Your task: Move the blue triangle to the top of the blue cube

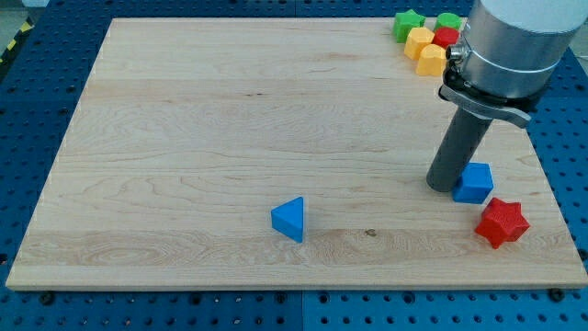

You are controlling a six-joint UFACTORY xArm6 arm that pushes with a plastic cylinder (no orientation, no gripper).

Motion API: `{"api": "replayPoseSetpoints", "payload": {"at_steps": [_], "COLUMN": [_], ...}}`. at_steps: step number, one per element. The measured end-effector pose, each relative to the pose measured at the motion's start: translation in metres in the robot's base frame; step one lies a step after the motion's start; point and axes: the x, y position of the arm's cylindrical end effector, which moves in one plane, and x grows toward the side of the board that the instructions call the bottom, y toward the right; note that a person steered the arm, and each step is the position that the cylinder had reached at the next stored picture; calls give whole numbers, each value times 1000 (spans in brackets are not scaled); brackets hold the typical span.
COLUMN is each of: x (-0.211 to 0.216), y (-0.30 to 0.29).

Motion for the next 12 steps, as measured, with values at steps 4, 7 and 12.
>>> {"api": "replayPoseSetpoints", "payload": {"at_steps": [4,7,12], "x": [-7,64,27], "y": [-233,-246,-159]}}
